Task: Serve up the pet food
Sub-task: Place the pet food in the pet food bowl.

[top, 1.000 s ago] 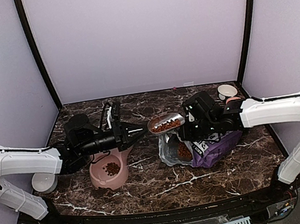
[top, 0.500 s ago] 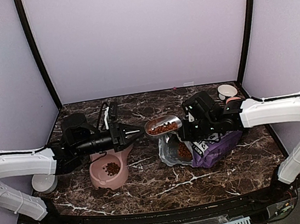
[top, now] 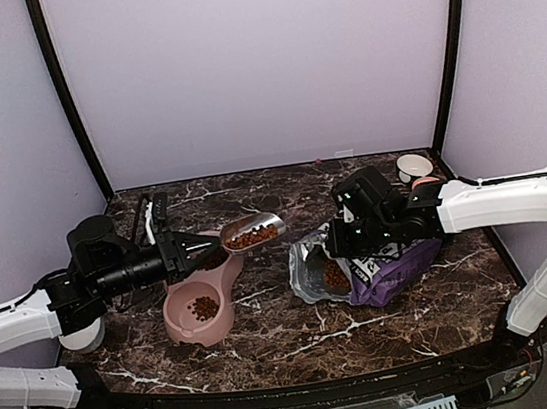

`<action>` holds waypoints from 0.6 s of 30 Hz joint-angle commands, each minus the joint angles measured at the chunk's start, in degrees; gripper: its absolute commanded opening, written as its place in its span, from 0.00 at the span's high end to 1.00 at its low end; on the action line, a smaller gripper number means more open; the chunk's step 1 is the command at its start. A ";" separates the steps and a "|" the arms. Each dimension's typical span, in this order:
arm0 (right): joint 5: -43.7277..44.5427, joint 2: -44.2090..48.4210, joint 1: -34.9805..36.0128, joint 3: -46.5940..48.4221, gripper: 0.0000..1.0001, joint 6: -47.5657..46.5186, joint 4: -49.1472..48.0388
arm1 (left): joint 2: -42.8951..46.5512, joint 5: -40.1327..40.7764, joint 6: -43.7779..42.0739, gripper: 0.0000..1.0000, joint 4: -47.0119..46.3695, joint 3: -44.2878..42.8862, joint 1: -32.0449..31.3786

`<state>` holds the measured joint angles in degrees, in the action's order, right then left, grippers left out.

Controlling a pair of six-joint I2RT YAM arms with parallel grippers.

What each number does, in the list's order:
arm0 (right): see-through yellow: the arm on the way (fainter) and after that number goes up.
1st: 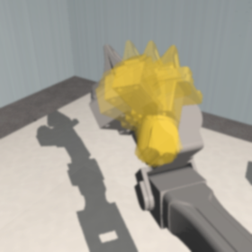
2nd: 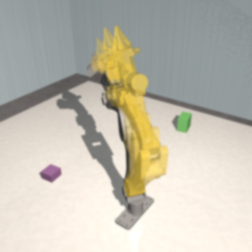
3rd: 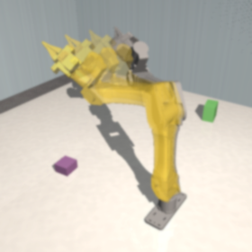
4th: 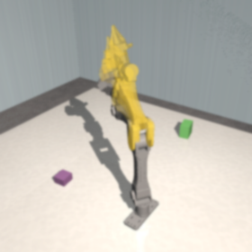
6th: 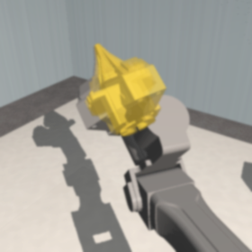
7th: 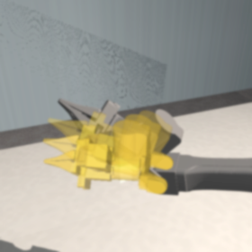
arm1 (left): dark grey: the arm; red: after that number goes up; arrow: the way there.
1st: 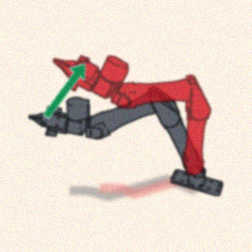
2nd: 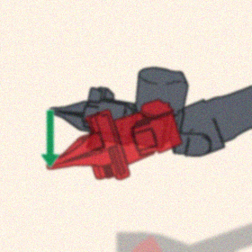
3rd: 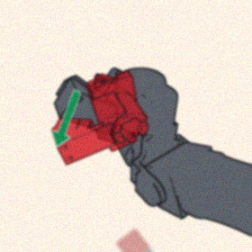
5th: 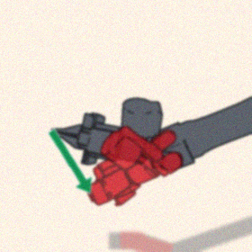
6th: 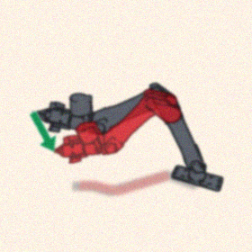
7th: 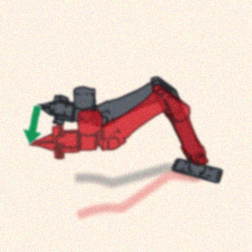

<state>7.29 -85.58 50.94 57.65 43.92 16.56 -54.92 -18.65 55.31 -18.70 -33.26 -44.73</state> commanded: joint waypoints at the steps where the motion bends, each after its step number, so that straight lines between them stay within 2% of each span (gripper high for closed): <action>1: 2.78 -0.58 -0.93 -0.80 1.00 -0.59 -0.71 | 6.52 3.22 -2.04 1.00 8.05 1.86 1.58; 9: 2.18 -1.22 -0.88 -0.78 1.00 -0.48 -1.48 | 17.34 9.04 -2.64 1.00 21.82 3.20 4.00; 18: 2.04 -1.24 -0.93 -1.09 1.00 -0.50 -1.61 | 24.58 13.17 -3.43 1.00 34.68 2.19 5.51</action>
<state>6.83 -86.15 50.94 57.52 43.79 16.01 -33.23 -8.64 53.10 9.23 -30.59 -39.68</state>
